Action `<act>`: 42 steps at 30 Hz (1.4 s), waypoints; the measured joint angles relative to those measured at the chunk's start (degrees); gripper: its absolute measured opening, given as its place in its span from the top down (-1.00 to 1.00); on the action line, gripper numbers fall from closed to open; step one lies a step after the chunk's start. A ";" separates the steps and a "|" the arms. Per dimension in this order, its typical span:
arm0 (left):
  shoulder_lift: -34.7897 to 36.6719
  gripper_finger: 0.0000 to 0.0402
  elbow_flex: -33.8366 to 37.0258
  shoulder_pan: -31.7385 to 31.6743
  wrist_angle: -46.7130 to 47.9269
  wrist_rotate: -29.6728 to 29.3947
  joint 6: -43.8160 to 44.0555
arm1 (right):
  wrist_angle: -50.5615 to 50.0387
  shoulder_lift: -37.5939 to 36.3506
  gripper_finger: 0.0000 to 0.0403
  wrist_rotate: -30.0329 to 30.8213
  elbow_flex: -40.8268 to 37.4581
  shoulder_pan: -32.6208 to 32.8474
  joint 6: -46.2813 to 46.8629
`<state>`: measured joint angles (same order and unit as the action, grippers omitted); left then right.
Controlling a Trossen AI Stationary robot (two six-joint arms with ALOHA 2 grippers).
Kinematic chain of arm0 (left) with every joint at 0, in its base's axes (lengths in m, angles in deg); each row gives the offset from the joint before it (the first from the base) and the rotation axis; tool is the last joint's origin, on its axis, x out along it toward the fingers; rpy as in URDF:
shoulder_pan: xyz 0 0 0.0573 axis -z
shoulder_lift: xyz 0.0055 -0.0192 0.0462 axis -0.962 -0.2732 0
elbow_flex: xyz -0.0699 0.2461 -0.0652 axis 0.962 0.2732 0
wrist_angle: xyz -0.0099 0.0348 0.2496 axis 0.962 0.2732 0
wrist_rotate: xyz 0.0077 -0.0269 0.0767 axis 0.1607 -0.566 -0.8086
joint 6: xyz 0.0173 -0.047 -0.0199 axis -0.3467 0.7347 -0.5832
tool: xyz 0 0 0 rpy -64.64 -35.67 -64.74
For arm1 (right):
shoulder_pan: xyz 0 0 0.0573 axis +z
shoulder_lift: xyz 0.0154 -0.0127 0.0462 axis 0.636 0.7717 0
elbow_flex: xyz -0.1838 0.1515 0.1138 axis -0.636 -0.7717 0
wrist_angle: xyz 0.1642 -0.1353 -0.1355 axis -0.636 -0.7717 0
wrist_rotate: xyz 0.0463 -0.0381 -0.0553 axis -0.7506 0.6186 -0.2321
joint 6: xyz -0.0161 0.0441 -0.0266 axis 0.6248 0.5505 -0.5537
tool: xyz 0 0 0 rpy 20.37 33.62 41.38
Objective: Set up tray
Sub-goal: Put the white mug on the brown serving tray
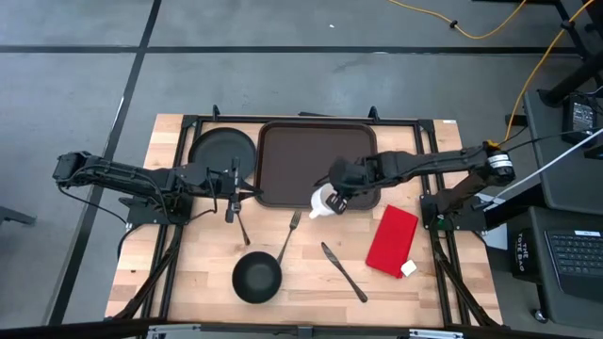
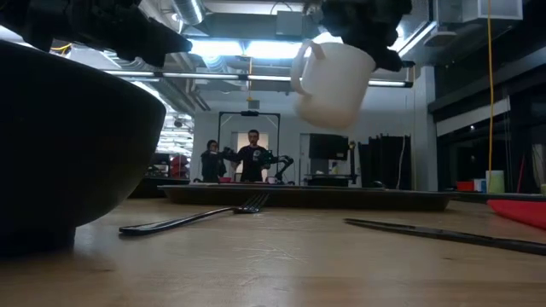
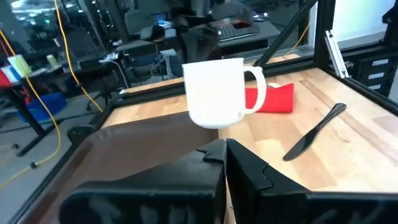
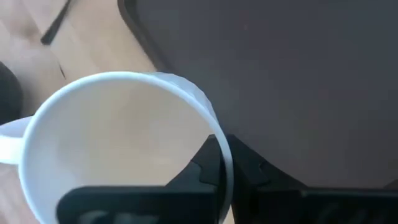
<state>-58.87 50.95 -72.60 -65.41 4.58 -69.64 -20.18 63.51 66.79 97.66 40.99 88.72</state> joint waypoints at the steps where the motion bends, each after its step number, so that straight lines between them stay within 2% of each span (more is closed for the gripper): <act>1: -0.01 0.95 0.00 0.00 0.00 -0.51 -0.01 | 0.38 0.02 0.94 0.80 0.21 -0.56 -1.16; 5: -0.01 0.81 0.00 0.00 -0.37 -5.10 1.21 | 2.87 0.07 0.94 1.95 0.24 -3.24 -4.25; 11: -0.01 0.49 0.00 0.00 -2.75 -9.90 1.36 | 7.06 0.11 0.94 2.97 0.24 -7.10 -8.75; 14: -0.48 0.36 0.00 -0.02 -4.42 -10.97 1.73 | 12.07 0.22 0.94 3.91 0.24 -9.13 -11.67; 18: -1.08 0.26 0.00 -0.02 -5.84 -10.82 1.57 | 16.92 0.22 0.94 0.91 0.24 -12.01 -13.56; 25: -5.90 0.22 -0.11 -0.02 -10.89 -9.51 7.28 | 17.74 0.22 0.94 0.58 0.24 -14.43 -13.73; 30: -15.38 0.22 -2.74 -0.02 -17.32 -14.61 7.13 | 18.57 0.24 0.94 0.75 0.24 -14.77 -14.47; 35: -23.43 0.22 -9.03 0.00 -17.13 -17.05 3.57 | 18.56 0.24 0.94 0.87 0.24 -14.84 -14.45; 39: -27.63 0.22 -12.86 -0.02 -17.14 -20.89 1.87 | 18.56 0.24 0.94 0.89 0.24 -14.84 -14.49; 42: -30.02 0.22 -14.79 -0.02 -17.11 -21.66 1.45 | 18.57 0.24 0.94 0.89 0.24 -14.84 -14.61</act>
<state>-88.89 36.16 -72.63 -82.52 -17.08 -68.19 -1.61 63.75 67.69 97.90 26.15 74.11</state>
